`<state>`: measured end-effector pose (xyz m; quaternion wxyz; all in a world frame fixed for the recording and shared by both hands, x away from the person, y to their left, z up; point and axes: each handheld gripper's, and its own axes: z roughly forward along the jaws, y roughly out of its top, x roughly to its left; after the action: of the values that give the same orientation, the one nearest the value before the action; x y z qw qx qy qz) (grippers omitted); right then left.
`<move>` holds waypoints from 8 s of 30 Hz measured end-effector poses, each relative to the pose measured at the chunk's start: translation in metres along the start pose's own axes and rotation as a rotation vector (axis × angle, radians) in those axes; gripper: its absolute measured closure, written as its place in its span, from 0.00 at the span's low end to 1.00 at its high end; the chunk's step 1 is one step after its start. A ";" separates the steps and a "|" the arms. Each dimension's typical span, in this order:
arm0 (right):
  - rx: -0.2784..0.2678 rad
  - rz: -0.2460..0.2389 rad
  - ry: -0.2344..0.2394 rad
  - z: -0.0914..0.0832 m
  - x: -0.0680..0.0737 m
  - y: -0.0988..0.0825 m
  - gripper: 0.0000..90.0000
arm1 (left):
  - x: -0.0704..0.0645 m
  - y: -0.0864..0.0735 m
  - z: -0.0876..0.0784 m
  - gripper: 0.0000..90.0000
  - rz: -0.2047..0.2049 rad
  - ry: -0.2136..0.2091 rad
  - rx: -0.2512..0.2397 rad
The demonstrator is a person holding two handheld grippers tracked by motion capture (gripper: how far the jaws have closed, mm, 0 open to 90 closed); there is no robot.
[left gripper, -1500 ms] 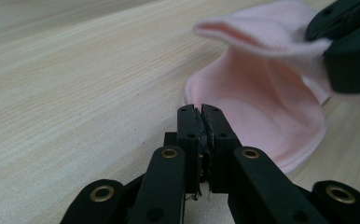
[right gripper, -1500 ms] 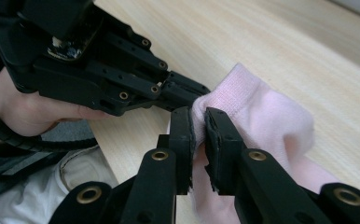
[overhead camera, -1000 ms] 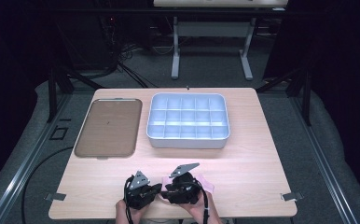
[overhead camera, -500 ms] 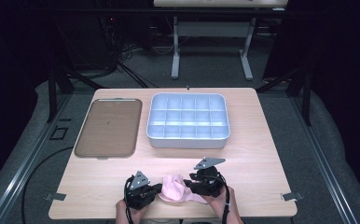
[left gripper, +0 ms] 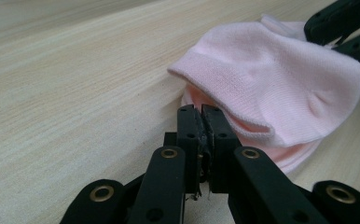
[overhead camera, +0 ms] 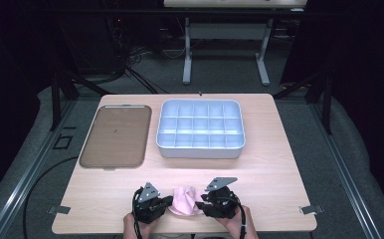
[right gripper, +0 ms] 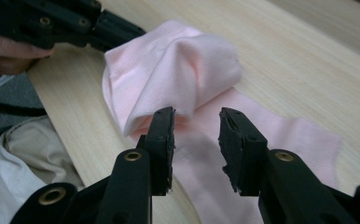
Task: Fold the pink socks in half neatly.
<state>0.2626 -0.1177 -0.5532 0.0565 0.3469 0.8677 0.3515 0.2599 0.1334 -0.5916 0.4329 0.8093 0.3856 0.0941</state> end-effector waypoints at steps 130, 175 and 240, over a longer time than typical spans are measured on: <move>0.101 -0.183 -0.072 0.032 0.002 0.020 0.45 | -0.001 0.000 0.000 0.96 0.005 0.019 -0.004; 0.038 0.052 -0.088 -0.026 -0.045 -0.010 0.35 | -0.011 0.002 0.002 0.99 0.113 -0.024 -0.025; -0.134 0.061 0.046 -0.032 -0.021 0.008 0.93 | -0.009 0.001 0.001 0.99 0.095 -0.029 -0.031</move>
<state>0.2720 -0.1452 -0.5268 0.0490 0.3605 0.8323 0.4182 0.2547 0.1259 -0.5899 0.4461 0.8213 0.3386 0.1087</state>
